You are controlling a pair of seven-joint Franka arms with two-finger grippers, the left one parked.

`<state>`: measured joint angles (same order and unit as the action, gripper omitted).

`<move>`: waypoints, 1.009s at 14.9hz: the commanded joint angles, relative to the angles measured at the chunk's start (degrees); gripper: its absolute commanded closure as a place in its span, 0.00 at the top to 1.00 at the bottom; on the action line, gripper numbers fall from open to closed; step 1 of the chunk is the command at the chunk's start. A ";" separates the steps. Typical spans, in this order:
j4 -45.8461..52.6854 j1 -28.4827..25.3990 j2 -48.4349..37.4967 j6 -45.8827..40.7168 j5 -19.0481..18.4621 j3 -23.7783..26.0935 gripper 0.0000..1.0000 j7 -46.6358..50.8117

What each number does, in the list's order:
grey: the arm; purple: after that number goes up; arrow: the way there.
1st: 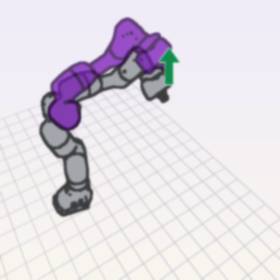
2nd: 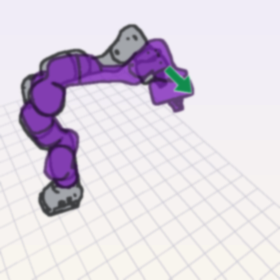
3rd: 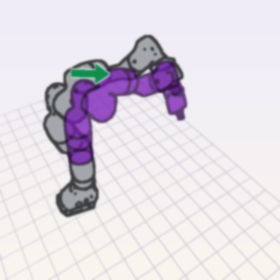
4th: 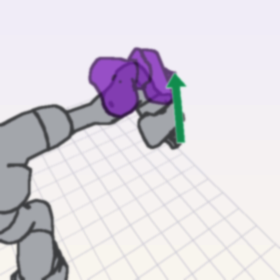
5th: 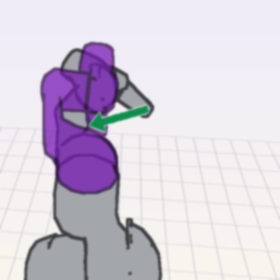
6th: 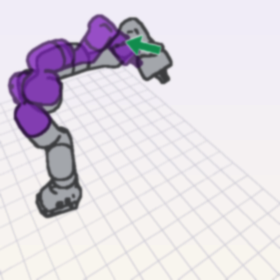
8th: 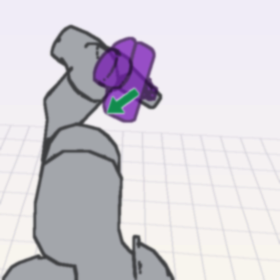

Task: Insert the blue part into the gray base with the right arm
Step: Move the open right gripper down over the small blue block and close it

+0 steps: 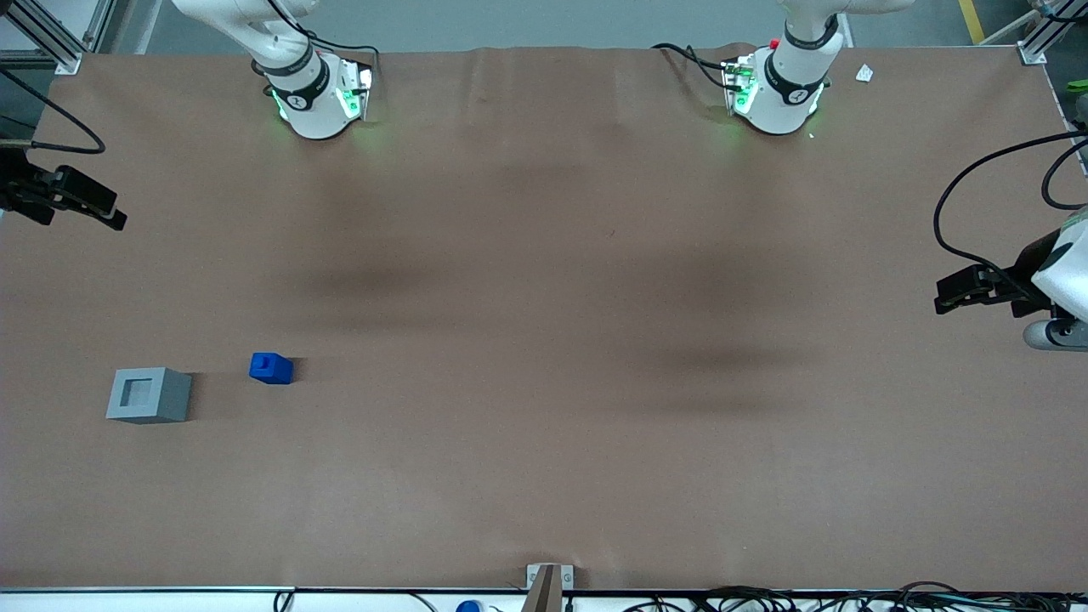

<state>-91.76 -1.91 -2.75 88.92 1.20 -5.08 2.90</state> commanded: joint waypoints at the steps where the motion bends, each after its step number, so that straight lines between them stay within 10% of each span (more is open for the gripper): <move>1: -0.18 0.06 -0.41 -0.24 -0.58 0.34 1.00 0.88; 8: -1.84 0.41 2.83 5.38 -0.76 0.42 1.00 1.23; 15: -19.76 0.68 3.71 28.74 -0.76 0.42 1.00 0.71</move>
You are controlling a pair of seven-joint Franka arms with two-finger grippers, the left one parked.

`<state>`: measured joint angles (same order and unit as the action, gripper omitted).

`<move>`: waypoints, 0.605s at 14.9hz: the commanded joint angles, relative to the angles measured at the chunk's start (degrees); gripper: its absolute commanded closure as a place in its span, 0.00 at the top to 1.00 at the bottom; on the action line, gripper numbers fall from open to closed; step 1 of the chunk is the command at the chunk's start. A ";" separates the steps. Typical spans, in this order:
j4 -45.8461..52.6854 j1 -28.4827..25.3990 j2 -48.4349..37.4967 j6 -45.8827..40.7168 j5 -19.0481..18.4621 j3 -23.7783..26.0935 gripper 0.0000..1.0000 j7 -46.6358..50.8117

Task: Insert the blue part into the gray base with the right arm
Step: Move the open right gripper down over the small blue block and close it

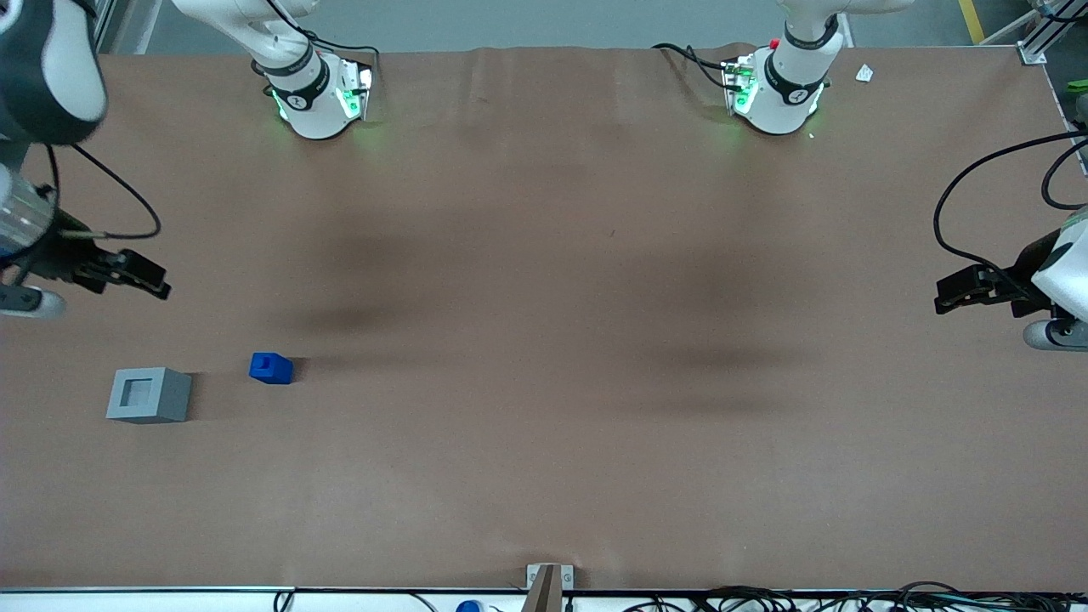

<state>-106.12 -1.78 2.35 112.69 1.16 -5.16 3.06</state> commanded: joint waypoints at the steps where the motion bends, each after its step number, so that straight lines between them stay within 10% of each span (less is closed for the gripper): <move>1: -6.37 0.55 -0.60 6.65 -0.72 0.50 1.00 0.37; 9: -10.68 0.55 5.73 16.85 -0.72 0.59 1.00 -0.69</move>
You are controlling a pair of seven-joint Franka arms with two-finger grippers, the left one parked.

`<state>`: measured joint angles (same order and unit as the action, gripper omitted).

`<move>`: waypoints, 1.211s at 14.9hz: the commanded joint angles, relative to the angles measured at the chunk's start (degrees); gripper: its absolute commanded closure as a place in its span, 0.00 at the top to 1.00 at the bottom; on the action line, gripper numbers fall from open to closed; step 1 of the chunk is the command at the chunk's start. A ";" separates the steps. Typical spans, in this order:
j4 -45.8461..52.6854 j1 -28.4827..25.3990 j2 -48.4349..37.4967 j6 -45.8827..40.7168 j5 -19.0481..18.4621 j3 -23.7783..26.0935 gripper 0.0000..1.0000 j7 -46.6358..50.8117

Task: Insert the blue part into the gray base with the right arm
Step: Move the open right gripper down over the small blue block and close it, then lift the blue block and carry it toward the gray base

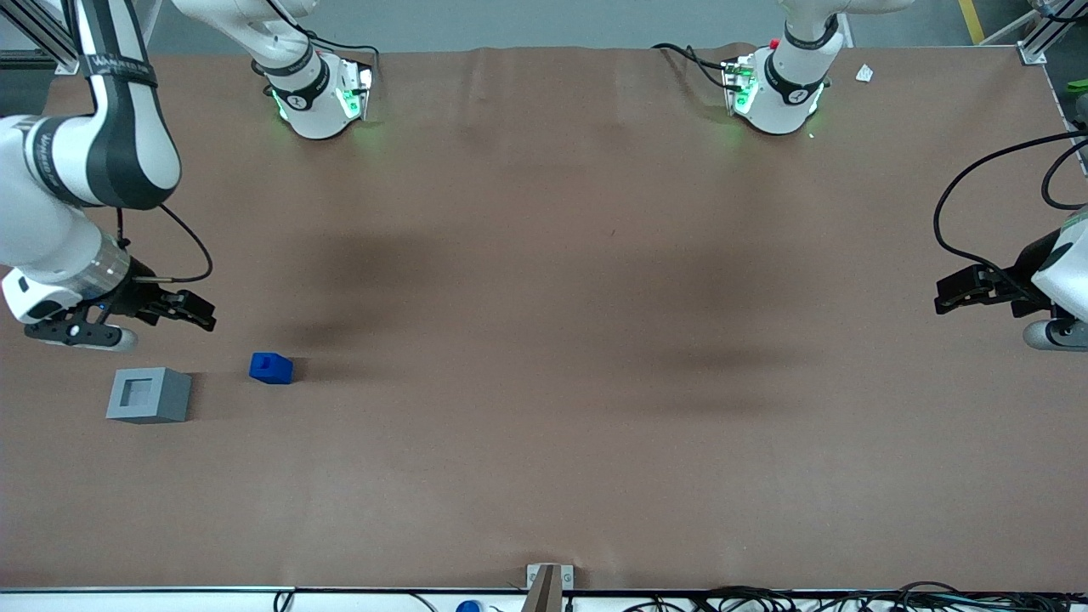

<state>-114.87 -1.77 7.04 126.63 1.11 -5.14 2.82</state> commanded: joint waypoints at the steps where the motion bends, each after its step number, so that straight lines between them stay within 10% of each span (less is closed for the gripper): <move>1: -2.02 0.45 2.18 3.88 -0.59 0.48 1.00 -0.45; 18: -2.99 -2.19 15.19 17.42 -0.41 1.80 0.80 -1.59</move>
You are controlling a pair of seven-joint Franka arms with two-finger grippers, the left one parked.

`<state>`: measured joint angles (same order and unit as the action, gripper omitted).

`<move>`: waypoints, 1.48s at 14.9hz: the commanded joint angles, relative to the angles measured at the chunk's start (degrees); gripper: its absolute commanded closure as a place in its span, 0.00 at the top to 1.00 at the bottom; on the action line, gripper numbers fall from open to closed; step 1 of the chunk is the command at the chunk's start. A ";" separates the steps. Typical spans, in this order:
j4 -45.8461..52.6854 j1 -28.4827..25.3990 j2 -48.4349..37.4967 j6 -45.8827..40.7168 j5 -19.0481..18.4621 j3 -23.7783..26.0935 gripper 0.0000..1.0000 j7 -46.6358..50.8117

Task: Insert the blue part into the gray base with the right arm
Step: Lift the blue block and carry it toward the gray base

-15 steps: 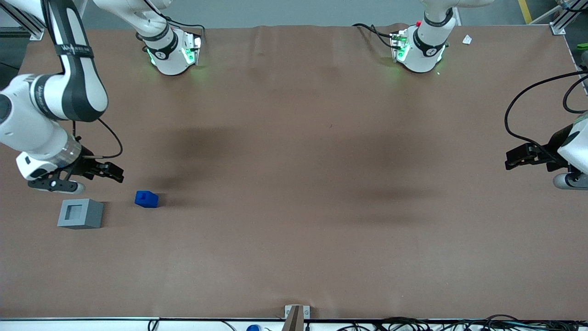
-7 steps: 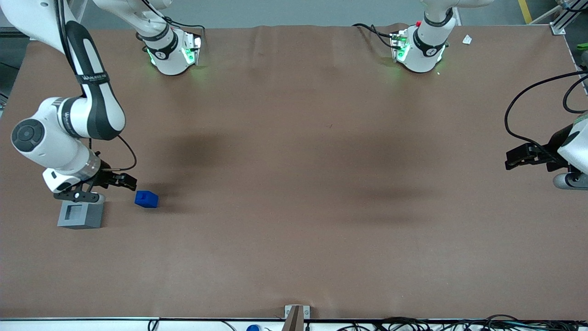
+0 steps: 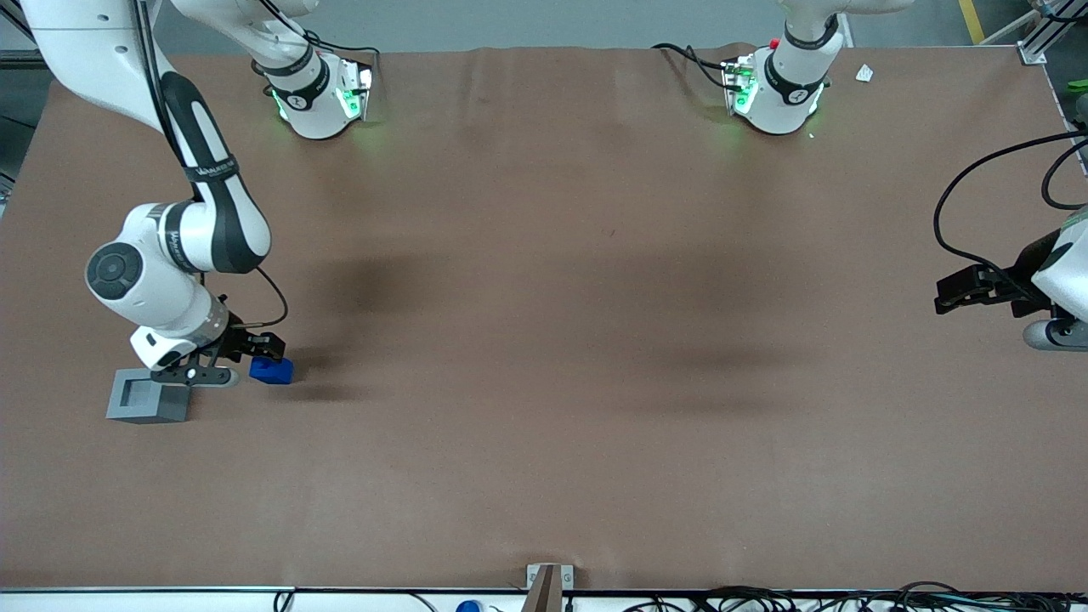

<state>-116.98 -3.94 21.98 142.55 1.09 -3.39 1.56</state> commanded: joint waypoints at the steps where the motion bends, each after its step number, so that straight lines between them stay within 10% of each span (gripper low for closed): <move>1: -0.88 -0.02 0.43 1.50 -0.47 -0.04 0.80 -0.41; 13: -0.70 0.60 3.94 5.27 -0.56 -0.22 0.73 -3.14; 22: 0.00 1.38 3.34 5.10 -0.73 -0.30 0.20 -3.23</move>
<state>-116.69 -3.79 27.10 147.82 1.08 -3.99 -1.06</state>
